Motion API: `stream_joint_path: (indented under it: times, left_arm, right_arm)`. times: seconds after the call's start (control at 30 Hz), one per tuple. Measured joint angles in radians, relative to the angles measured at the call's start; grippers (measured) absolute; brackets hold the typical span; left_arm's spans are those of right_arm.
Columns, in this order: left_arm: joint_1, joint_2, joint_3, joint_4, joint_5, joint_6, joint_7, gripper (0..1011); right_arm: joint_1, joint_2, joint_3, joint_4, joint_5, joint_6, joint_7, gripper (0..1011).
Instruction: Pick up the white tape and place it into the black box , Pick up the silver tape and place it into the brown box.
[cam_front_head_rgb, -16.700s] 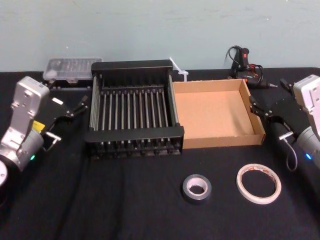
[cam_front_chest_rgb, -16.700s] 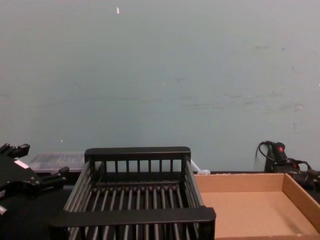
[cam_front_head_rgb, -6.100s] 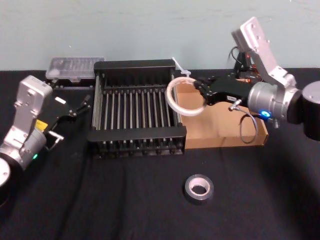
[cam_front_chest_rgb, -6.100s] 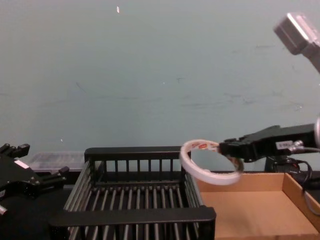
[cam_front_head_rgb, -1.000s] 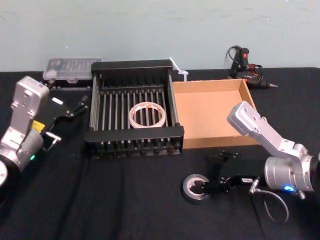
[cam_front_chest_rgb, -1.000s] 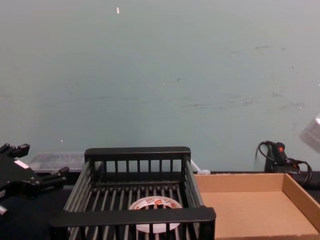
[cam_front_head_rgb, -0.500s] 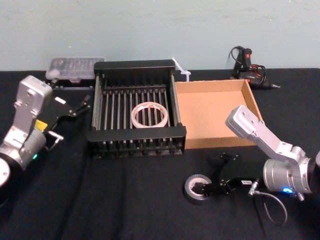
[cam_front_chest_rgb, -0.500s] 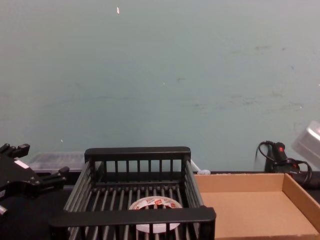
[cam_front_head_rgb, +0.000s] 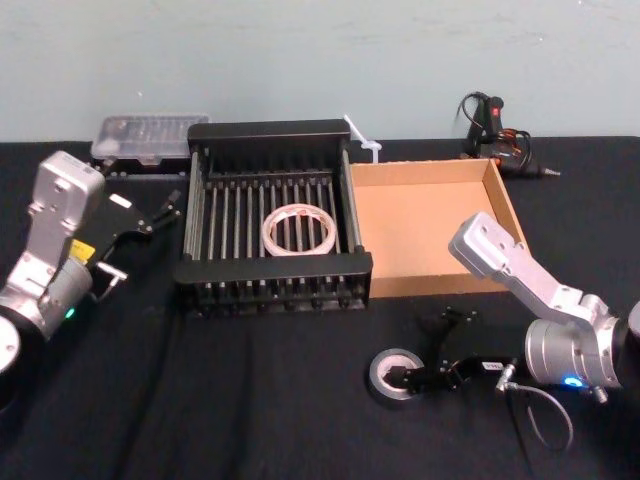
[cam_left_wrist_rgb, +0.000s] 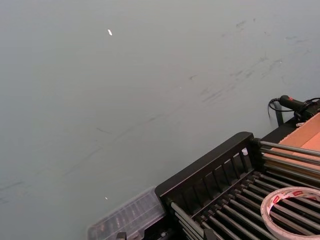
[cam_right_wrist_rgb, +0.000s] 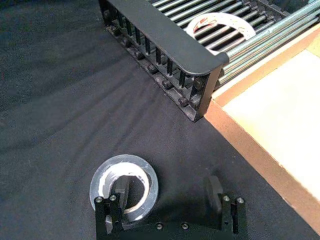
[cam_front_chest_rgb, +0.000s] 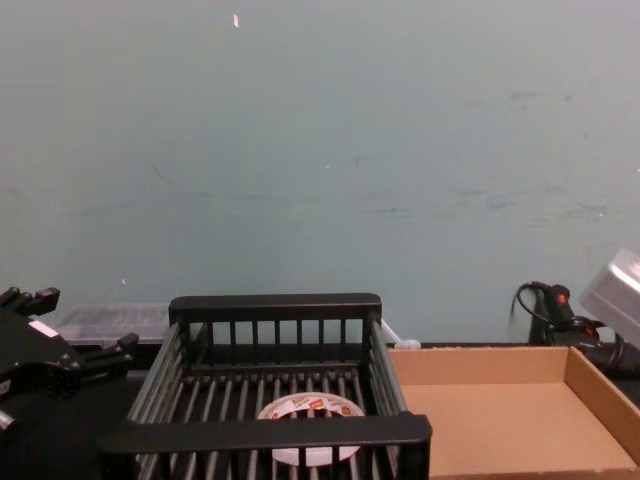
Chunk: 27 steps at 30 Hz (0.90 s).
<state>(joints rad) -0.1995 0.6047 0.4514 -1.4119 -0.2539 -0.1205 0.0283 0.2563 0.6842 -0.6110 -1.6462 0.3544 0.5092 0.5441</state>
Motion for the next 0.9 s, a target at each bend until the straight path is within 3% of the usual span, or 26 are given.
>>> stream_joint_path:
  times: [0.37, 0.57, 0.9]
  left_arm:
    - [0.0, 0.0, 0.0, 0.0, 0.0, 0.0, 0.0, 1001]
    - [0.0, 0.0, 0.0, 0.0, 0.0, 0.0, 0.0, 1001]
    - [0.0, 0.0, 0.0, 0.0, 0.0, 0.0, 0.0, 1001]
  right_arm:
    - [0.0, 0.001, 0.0, 0.0, 0.001, 0.0, 0.0, 978]
    - [0.0, 0.002, 0.0, 0.0, 0.001, -0.001, -0.001, 836]
    - [0.0, 0.002, 0.0, 0.0, 0.003, -0.001, -0.001, 504]
